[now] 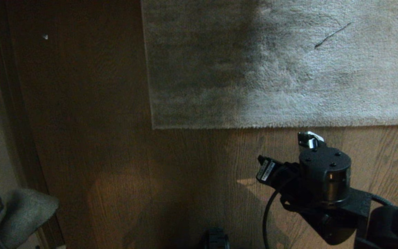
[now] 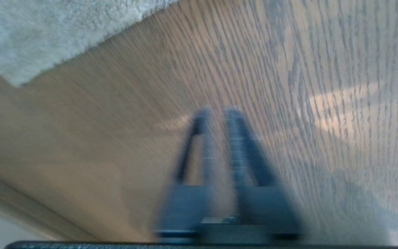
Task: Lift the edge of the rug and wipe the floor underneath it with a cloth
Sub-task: Lift up the carpet
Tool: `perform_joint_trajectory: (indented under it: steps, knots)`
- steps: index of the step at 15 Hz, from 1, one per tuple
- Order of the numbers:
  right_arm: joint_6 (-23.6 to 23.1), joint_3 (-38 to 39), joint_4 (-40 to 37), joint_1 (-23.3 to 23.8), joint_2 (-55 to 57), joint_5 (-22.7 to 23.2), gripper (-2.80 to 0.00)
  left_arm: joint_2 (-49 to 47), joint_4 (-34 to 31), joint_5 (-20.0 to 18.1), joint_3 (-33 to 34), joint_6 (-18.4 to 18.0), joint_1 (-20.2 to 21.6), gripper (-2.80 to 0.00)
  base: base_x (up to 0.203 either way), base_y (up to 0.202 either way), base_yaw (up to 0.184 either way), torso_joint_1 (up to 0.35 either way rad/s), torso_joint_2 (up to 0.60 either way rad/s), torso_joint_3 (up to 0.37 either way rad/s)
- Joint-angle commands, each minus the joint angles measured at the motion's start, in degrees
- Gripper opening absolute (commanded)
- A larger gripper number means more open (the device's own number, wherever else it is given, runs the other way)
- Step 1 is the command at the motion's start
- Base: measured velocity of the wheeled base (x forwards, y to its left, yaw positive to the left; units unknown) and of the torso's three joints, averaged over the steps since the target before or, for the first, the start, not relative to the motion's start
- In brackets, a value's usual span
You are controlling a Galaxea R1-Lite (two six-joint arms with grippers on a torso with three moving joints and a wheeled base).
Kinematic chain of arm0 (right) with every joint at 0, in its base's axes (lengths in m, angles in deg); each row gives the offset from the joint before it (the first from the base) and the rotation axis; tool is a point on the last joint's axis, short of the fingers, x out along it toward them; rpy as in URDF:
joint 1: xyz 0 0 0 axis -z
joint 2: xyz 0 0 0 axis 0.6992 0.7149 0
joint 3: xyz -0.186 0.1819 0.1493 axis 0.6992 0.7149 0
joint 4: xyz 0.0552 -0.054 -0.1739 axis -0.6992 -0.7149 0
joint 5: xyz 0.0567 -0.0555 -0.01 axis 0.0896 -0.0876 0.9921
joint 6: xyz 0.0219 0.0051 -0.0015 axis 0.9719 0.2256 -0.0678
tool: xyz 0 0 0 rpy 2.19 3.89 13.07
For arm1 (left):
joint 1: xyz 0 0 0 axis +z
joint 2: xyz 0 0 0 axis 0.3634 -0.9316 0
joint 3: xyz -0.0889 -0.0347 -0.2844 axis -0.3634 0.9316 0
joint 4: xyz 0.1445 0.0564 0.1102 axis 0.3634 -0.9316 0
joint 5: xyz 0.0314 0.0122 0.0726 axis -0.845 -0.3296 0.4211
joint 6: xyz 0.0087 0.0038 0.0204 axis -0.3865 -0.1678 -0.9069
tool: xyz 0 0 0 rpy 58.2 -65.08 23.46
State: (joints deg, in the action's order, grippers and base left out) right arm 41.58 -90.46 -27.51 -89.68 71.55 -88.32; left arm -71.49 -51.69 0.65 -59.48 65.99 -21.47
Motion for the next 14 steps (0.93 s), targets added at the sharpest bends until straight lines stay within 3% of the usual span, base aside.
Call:
perform_joint_trajectory:
  steps: [1, 7, 12, 14]
  knots:
    - [-1.0, -0.8, 0.6, -0.6, 1.8, -0.9, 0.0, 0.0, 0.0, 0.0, 0.0, 0.0, 0.0, -2.8, 0.0, 0.0, 0.0, 0.0, 0.0, 0.0]
    - [-2.1, -0.3, 9.2, -0.6, 5.3, -3.9, 0.0, 0.0, 0.0, 0.0, 0.0, 0.0, 0.1, -2.8, 0.0, 0.0, 0.0, 0.0, 0.0, 0.0]
    - [-8.8, 2.5, 27.1, -0.6, 11.2, -4.0, 0.0, 0.0, 0.0, 0.0, 0.0, 0.0, 0.0, -2.8, 0.0, 0.0, 0.0, 0.0, 0.0, 0.0]
    - [-9.3, 2.7, 30.8, -0.6, 13.2, -4.0, 0.0, 0.0, 0.0, 0.0, 0.0, 0.0, 0.0, -2.8, 0.0, 0.0, 0.0, 0.0, 0.0, 0.0]
